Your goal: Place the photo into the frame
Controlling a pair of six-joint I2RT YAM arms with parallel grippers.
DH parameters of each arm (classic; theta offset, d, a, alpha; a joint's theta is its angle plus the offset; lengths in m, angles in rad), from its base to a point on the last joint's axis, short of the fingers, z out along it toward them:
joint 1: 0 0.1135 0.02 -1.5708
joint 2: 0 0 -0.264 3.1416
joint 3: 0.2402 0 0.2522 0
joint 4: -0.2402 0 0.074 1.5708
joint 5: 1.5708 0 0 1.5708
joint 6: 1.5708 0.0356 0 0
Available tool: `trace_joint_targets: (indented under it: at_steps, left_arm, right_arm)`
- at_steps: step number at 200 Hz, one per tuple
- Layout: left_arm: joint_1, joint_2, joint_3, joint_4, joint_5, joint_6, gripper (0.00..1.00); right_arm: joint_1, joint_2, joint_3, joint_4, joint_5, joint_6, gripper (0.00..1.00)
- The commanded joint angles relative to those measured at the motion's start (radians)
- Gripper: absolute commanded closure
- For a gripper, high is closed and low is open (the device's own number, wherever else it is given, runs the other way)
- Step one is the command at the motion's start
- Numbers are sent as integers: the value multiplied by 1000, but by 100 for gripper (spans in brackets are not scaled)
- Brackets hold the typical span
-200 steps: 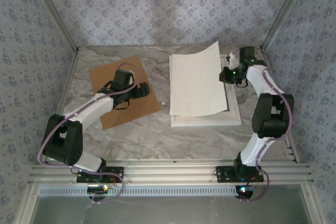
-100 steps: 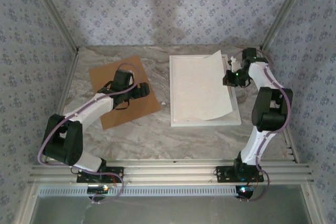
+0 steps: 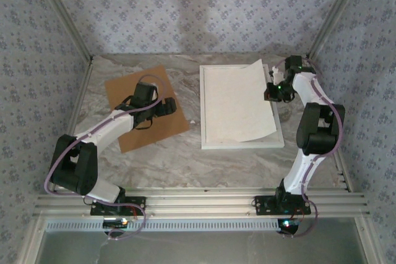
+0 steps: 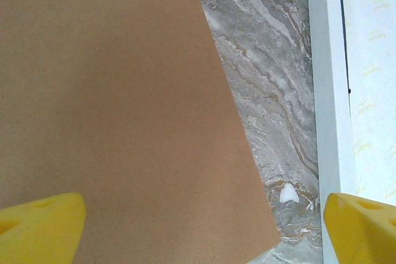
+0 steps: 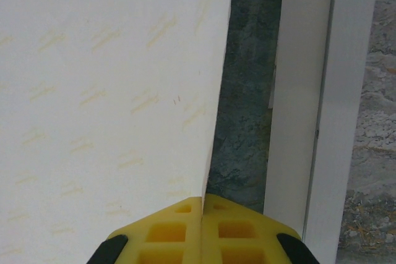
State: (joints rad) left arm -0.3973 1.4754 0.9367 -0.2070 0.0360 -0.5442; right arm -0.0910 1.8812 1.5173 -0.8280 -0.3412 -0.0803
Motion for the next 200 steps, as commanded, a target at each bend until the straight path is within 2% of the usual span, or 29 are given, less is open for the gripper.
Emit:
trace_joint_targets:
  at_steps: [1, 76, 118, 176, 200]
  left_arm:
    - [6, -6, -13, -3, 9, -4, 2]
    - [6, 0, -30, 14, 15, -17, 2]
    - [6, 14, -20, 15, 18, -15, 1]
    - [7, 15, -18, 14, 20, -16, 1]
    - [6, 16, -17, 12, 21, -17, 1]
  right_arm:
    - [9, -5, 13, -18, 20, -20, 100]
    - [45, 24, 9, -15, 9, -16, 98]
    - [48, 11, 5, -16, 50, -6, 83]
    - [46, -32, -17, 11, 102, 22, 54]
    - [45, -45, -24, 21, 134, 30, 48]
